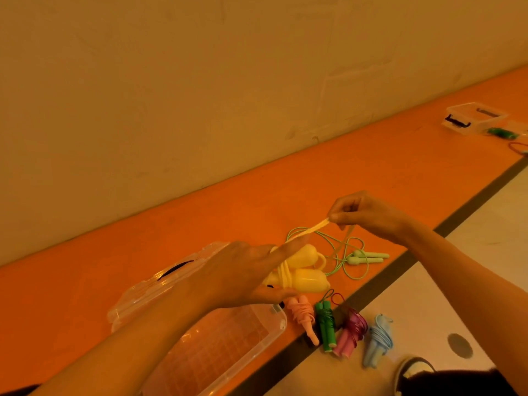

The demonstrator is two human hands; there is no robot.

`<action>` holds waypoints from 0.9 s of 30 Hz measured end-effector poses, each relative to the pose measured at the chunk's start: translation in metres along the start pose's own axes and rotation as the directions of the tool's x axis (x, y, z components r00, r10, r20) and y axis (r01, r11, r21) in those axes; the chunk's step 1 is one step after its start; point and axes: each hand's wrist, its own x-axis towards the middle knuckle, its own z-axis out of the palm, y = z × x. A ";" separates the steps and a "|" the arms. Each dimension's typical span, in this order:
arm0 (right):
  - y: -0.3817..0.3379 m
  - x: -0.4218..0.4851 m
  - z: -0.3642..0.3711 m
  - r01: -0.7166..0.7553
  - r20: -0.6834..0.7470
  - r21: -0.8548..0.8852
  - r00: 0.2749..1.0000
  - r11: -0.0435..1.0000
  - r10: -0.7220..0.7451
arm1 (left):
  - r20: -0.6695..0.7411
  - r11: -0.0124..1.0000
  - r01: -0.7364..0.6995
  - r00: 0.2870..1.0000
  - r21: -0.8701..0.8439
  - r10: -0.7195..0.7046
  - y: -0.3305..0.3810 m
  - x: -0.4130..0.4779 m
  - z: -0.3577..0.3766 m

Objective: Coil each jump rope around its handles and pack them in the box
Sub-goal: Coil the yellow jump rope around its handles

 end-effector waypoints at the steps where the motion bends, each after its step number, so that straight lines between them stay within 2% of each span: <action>1: 0.005 -0.001 -0.008 -0.007 0.001 -0.005 1.000 1.000 0.007 | -0.031 1.000 -0.001 1.000 -0.003 0.000 -0.002 0.000 -0.003; 4: 0.017 -0.004 -0.024 -0.039 -0.011 -0.035 0.999 0.999 0.039 | -0.155 0.998 0.034 0.987 -0.052 -0.041 -0.009 -0.002 -0.015; 6: 0.022 -0.006 -0.030 -0.050 -0.036 0.005 0.998 0.999 0.050 | -0.169 0.999 0.011 0.985 -0.052 -0.020 -0.010 -0.005 -0.015; 9: 0.026 -0.004 -0.029 -0.060 -0.133 0.042 0.989 0.997 0.065 | -0.059 0.999 -0.053 0.997 -0.002 0.053 -0.003 -0.004 -0.001; 12: 0.031 0.005 -0.009 -0.102 -0.214 -0.084 0.973 0.991 0.082 | 0.060 0.990 -0.122 0.991 0.075 0.118 0.011 -0.003 0.013; 13: 0.034 0.009 -0.002 -0.104 -0.214 -0.110 0.974 0.989 0.078 | 0.072 0.993 -0.104 0.992 0.064 0.099 0.016 -0.002 0.012; 16: 0.043 0.010 0.006 -0.109 -0.169 -0.123 0.982 0.986 0.088 | 0.083 0.988 0.059 0.995 -0.139 -0.048 0.019 -0.002 0.011; 18: 0.050 0.006 0.004 -0.134 -0.143 -0.087 0.982 0.987 0.121 | 0.049 0.946 0.144 0.990 -0.292 -0.135 0.014 -0.003 0.013; 21: 0.064 0.000 0.006 -0.146 -0.115 -0.023 0.983 0.989 0.143 | 0.020 0.870 0.243 0.965 -0.429 -0.260 0.003 -0.003 0.018; 23: 0.077 -0.004 0.007 -0.151 -0.087 0.000 0.985 0.989 0.150 | 0.002 0.799 0.287 0.941 -0.528 -0.337 -0.001 -0.002 0.020; 27: 0.086 -0.010 0.011 -0.093 -0.056 0.012 0.994 0.996 0.094 | -0.105 0.665 0.268 0.879 -0.697 -0.465 -0.006 0.005 0.014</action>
